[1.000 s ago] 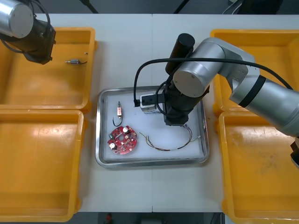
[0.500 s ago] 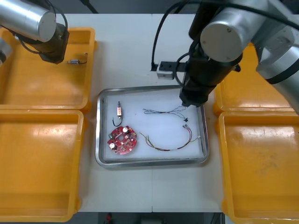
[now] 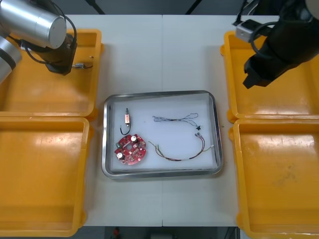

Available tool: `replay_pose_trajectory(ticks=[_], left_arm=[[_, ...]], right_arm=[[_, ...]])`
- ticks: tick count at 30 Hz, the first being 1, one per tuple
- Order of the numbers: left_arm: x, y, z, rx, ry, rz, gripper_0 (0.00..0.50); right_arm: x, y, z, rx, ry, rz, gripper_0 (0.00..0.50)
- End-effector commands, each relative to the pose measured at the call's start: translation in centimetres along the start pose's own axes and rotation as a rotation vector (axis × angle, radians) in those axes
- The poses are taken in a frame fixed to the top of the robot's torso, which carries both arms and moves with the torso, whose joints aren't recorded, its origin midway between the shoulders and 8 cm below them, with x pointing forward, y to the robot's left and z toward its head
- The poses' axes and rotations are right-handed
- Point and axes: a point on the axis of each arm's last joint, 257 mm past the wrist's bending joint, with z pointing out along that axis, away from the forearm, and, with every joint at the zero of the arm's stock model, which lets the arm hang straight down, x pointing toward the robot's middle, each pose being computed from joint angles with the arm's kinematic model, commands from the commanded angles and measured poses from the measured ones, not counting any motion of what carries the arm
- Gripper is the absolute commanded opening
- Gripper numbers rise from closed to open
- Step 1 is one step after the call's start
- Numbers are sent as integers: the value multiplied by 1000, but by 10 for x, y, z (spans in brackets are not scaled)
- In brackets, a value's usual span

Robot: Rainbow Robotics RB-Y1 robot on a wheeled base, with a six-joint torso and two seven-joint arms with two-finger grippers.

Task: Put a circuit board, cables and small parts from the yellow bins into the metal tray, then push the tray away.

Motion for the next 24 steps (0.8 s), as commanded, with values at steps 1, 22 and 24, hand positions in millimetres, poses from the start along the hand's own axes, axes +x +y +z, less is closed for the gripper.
replay_pose_trajectory(ticks=[1,22,24], left_arm=[[14,-42,-12,87,-2,86,500],[41,-34,5,90,29,142,500],[46,-33,5,88,42,142,500]], right_arm=[[32,-41,-23,49,-8,217,500],[122,-76,-30,87,2,719,500],[133,-76,-26,102,12,720,500]])
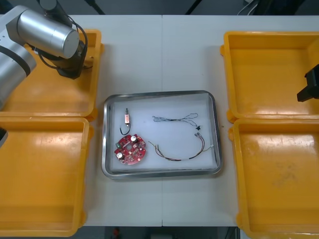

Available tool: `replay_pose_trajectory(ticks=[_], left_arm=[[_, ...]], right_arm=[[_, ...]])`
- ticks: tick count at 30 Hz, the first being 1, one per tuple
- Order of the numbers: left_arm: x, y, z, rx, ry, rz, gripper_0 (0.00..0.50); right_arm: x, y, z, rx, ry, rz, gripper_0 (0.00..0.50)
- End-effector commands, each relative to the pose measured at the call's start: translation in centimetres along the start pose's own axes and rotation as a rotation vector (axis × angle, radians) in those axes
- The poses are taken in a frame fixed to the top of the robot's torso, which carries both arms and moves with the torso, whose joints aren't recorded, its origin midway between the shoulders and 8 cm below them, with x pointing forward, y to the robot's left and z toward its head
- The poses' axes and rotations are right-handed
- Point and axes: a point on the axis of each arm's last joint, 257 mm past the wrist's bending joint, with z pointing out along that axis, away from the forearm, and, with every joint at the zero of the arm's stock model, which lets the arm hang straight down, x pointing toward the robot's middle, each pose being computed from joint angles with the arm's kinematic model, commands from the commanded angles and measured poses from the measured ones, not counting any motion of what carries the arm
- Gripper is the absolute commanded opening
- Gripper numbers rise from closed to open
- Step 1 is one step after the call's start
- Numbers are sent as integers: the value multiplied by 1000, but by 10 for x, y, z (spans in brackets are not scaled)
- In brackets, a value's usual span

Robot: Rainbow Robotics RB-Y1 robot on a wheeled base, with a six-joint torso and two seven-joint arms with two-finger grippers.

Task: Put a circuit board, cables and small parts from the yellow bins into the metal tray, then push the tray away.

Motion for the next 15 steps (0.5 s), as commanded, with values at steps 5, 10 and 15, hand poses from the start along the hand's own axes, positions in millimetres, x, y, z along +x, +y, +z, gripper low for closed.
replay_pose_trajectory(ticks=[5,10,15], left_arm=[[22,-33,-17,54,43,93,500],[16,-28,-13,40,33,103,500],[9,-20,-8,19,22,118,486]], right_arm=[[27,-33,5,68,-2,11,500],[36,-37,15,72,-8,-2,500],[39,-37,25,64,-20,-22,500]])
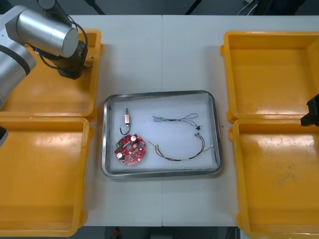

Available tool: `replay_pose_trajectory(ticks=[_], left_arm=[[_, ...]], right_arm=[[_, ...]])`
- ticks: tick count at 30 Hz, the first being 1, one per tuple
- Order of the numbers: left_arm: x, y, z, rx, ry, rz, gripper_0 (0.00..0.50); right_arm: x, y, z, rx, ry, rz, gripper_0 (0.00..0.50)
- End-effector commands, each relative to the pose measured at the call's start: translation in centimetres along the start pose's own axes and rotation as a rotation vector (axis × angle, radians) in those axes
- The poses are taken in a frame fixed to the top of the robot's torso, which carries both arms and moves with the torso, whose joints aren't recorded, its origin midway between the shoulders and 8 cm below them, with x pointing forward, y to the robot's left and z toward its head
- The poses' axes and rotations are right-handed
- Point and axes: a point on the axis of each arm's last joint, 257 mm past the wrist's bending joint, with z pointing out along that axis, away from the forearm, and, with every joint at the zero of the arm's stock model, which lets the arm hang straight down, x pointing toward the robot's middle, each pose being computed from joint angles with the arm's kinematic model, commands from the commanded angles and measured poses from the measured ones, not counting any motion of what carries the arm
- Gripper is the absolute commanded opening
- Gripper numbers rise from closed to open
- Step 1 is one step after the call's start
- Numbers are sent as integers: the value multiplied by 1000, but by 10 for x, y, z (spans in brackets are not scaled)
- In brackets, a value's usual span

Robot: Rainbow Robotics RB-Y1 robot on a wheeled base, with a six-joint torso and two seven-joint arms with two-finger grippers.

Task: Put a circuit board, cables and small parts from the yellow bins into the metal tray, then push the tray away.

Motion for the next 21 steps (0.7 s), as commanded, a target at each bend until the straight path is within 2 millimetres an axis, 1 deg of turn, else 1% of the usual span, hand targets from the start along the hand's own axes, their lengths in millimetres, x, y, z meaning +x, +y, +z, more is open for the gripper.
replay_pose_trajectory(ticks=[1,3,4,5,6,7,8,9,14,16,19,21], left_arm=[[5,-21,-9,27,0,105,452],[3,-18,-7,19,-6,118,347],[3,-17,-7,17,-8,123,314],[4,-15,-6,12,-12,136,259],[3,-13,-5,8,-16,147,182],[3,-13,-4,7,-17,151,139],[4,-12,-4,4,-17,157,39],[4,-11,-3,4,-14,156,0],[5,-11,-4,2,-7,168,0],[3,-11,-4,2,-10,170,0],[-6,-8,-6,-11,-20,175,0],[-14,-7,-14,-32,-25,213,0]], right_arm=[[-6,-11,-7,21,-51,-47,500],[-7,-10,-5,22,-56,-58,500],[-7,-10,-4,23,-57,-72,500],[-8,-9,-2,23,-61,-89,500],[-9,-9,0,23,-65,-101,500],[-9,-9,0,25,-67,-99,500],[-9,-10,2,27,-70,-99,500],[-9,-10,4,24,-72,-98,500],[-7,-8,12,4,-81,-102,500],[-5,-8,15,-1,-83,-100,500],[-3,-8,19,-2,-88,-98,500],[0,-11,21,9,-91,-99,500]])
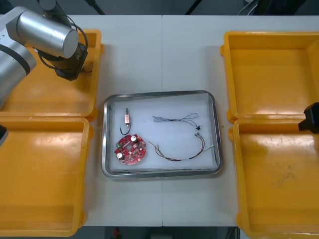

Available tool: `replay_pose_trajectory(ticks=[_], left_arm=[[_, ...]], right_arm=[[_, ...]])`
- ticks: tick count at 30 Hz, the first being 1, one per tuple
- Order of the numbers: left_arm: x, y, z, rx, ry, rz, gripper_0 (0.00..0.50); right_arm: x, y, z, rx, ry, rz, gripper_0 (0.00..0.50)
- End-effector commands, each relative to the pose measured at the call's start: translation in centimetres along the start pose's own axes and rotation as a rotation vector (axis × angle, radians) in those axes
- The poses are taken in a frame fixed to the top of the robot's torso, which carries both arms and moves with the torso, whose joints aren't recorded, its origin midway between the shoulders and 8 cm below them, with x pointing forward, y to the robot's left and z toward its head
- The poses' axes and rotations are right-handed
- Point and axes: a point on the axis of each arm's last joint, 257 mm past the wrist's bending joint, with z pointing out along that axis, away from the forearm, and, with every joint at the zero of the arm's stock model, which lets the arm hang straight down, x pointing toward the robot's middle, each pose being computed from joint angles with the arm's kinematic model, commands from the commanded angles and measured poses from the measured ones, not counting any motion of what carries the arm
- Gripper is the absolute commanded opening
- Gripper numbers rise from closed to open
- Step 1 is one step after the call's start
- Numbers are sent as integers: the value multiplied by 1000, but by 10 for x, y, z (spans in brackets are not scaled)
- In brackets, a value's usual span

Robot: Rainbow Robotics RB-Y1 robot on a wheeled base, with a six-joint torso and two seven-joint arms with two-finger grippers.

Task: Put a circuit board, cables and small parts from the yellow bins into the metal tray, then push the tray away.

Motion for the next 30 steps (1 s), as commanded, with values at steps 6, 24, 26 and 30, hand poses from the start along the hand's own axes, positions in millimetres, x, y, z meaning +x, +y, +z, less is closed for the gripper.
replay_pose_trajectory(ticks=[6,24,26,30], left_arm=[[-43,-4,-53,-67,2,197,0],[-78,18,-161,-157,122,493,0],[-76,19,-172,-154,151,500,0],[-70,16,-178,-129,188,502,0]], right_arm=[[4,0,-1,-16,-54,-7,500],[13,1,-1,-37,-58,0,500],[13,1,-1,-37,-58,0,500],[13,1,-1,-37,-58,0,500]])
